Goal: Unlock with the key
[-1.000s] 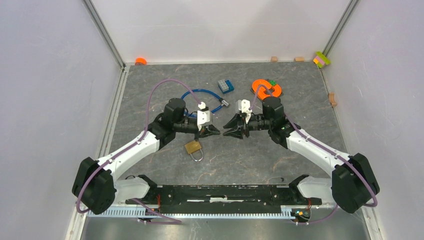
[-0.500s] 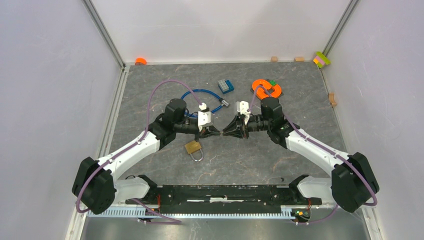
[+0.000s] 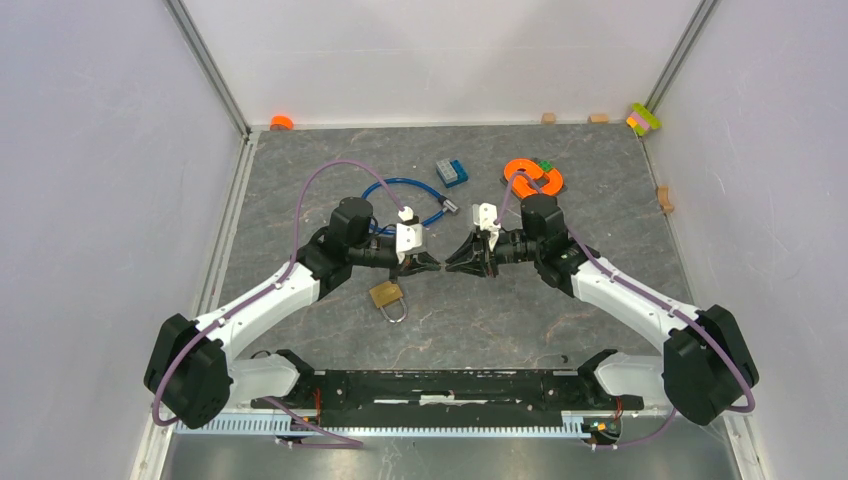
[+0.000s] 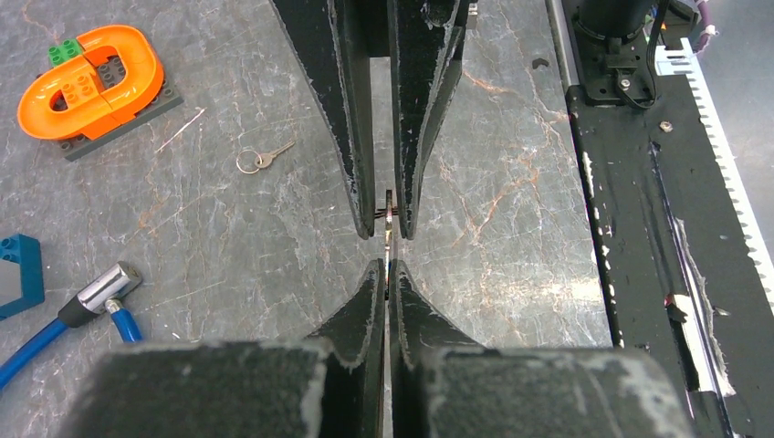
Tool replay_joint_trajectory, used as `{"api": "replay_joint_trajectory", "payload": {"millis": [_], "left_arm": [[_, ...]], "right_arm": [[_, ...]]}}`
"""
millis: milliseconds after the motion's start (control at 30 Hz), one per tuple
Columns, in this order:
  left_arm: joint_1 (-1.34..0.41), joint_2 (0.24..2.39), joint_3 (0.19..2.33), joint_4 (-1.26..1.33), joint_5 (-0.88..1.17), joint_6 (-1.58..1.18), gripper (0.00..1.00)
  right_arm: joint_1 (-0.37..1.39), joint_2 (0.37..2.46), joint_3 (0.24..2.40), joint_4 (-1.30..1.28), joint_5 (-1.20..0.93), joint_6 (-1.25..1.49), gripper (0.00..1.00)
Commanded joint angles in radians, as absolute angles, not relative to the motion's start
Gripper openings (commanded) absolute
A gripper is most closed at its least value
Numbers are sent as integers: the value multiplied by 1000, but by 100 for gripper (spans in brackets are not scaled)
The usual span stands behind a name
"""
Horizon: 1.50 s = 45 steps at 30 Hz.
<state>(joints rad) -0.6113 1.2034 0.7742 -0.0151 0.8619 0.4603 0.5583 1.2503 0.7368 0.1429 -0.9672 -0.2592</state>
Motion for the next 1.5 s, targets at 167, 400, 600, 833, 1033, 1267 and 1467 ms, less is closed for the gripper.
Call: {"api": "replay_joint_trajectory", "payload": {"millis": [167,400,600,833,1033,1267,1467], "left_arm": [[-615,1196,787,6,871,499,2],[-615,1194,772,17,876,496,2],[-615,1200,730,75,887,495,4],[-614,1208,715,144,864,466,52],[-570,1243,717,176,723,470,88],[-563,1500,977,-6,388,418,96],[-563,1777,1256,-205,348,499,93]], "right_arm": [[558,1218,768,115,-962,-301,13],[558,1216,767,115,-962,-306,1],[544,1191,769,106,-932,-329,0],[511,1163,751,78,-925,-368,0],[419,1139,707,53,-920,-424,0],[274,1101,616,100,-910,-402,0],[208,1050,596,98,-907,-404,0]]}}
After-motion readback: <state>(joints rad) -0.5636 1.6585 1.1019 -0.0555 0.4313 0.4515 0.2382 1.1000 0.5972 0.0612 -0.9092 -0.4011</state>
